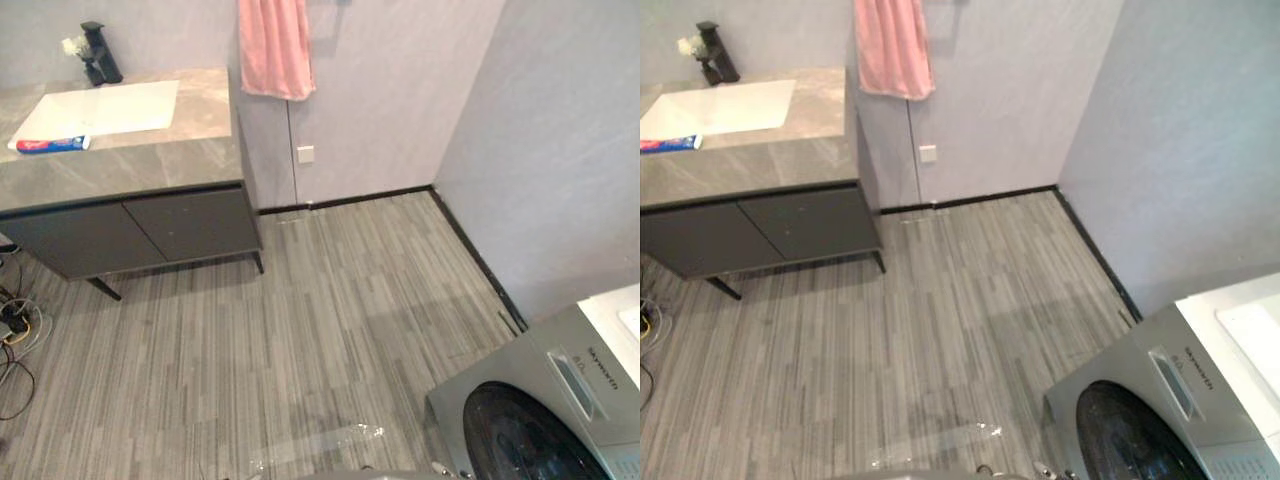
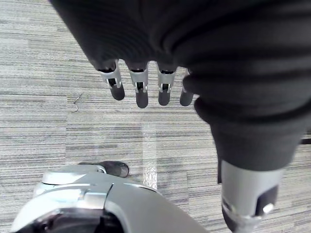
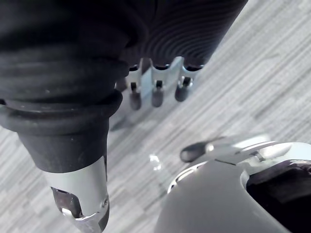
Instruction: Organize washtable
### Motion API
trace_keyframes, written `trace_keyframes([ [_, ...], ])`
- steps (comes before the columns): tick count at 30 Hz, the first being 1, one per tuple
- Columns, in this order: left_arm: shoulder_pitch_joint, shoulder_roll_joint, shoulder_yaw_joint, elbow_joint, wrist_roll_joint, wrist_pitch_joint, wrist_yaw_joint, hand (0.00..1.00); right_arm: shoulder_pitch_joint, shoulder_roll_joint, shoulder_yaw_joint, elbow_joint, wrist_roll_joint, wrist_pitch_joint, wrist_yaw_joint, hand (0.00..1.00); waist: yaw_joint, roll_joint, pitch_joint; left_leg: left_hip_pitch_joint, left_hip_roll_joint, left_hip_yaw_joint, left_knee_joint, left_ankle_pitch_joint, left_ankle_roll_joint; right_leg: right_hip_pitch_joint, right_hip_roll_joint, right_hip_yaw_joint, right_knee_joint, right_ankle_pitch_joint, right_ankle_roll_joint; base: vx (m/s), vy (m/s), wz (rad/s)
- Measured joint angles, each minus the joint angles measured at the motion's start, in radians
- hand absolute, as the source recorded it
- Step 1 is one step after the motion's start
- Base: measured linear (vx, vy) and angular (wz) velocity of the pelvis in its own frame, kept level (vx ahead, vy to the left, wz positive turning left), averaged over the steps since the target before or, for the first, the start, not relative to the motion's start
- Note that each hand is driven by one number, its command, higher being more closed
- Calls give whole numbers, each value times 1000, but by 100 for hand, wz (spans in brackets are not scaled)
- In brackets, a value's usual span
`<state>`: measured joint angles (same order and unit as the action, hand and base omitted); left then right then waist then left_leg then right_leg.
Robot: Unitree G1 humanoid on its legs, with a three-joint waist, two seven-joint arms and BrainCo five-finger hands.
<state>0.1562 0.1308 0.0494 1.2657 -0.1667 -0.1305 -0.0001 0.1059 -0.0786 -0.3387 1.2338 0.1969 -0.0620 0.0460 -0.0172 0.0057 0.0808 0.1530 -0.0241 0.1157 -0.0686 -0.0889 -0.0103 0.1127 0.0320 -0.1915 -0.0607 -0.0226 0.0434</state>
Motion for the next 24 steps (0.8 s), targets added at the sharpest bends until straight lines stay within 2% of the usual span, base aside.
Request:
trace_keyframes([
  [4, 0, 0, 0, 1, 0, -4, 0, 0, 0, 0, 0, 0, 0, -1, 0, 0, 1, -1, 1, -1, 0, 9, -6, 6, -6, -7, 0, -3, -2, 0, 0, -53, -22, -6],
  [6, 0, 0, -1, 1, 1, -4, 0, 0, 0, 0, 1, 0, 0, -2, 0, 0, 0, -1, 1, -1, 0, 11, -17, 14, 6, -8, 2, -7, -6, 0, 0, -69, -27, -3],
  [8, 0, 2, -1, 1, 1, -4, -2, 0, -1, 2, 2, -1, 0, -2, 0, 0, -1, -6, 4, 0, -1, 11, -24, 21, 3, -10, 1, -14, -9, 1, -1, -46, -14, 6],
  [24, -1, 8, -11, 0, 2, -6, -2, 0, -2, 5, 5, 0, -3, -6, 0, 0, -1, -13, 8, 0, -2, 11, -24, 21, 3, -9, 0, -25, -11, 1, -2, -6, -1, 1],
])
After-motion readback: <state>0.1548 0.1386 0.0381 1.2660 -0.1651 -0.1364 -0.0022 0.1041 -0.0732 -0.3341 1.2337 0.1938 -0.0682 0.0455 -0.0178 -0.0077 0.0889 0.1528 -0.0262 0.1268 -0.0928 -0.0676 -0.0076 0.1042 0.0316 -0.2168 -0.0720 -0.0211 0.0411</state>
